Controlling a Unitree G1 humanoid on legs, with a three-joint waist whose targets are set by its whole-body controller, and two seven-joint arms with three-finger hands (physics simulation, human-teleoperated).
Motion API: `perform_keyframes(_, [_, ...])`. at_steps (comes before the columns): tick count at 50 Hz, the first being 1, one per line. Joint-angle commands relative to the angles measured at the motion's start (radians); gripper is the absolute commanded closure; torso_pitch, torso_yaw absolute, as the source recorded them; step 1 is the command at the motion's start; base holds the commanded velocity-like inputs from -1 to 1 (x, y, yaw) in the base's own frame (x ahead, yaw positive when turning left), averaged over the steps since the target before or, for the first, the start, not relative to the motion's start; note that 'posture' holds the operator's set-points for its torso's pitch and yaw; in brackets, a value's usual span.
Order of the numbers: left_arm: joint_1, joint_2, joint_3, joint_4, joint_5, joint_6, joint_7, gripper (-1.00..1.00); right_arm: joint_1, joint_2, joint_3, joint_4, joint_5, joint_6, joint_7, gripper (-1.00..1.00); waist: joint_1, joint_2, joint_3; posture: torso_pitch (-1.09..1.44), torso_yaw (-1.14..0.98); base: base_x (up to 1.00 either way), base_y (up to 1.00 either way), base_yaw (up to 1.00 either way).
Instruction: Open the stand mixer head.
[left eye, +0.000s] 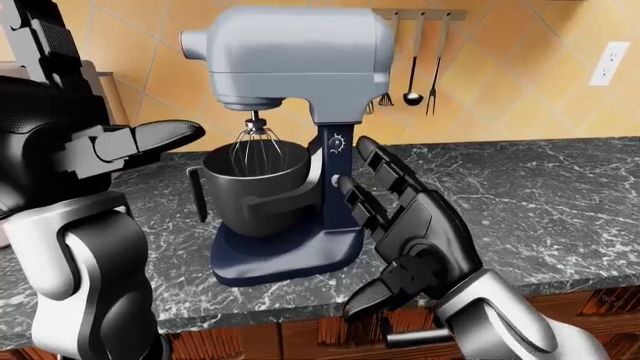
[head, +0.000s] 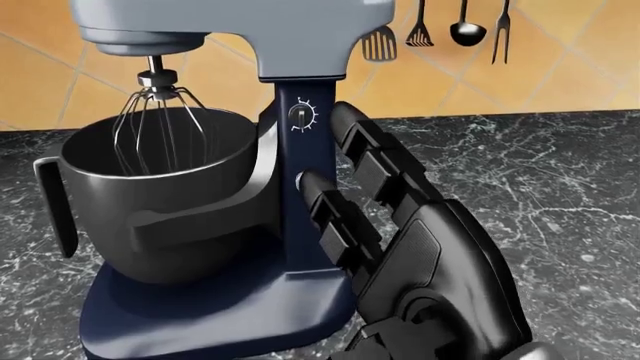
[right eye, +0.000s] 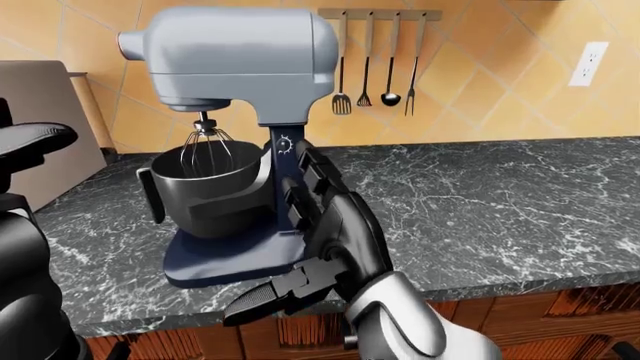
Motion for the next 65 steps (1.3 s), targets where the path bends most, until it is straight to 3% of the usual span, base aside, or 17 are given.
perform_keyframes(1, [-0.026,0.009,0.003,-0.009,0.000,-0.007,-0.003,-1.00,-0.016,0.001,-0.008,-0.011,-0.018,-0.023,0.018,-1.00,0.000,0.005,0.002,-0.46,0.00,0.00,0.00,0.00])
perform_keyframes(65, [-0.020,0.014,0.009,0.002,0.002,-0.017,-0.003,-1.00,-0.005,0.079,0.019,0.105,-0.273,-0.032,0.244,-1.00,0.000,0.013,0.000,-0.46,0.00,0.00,0.00,0.00])
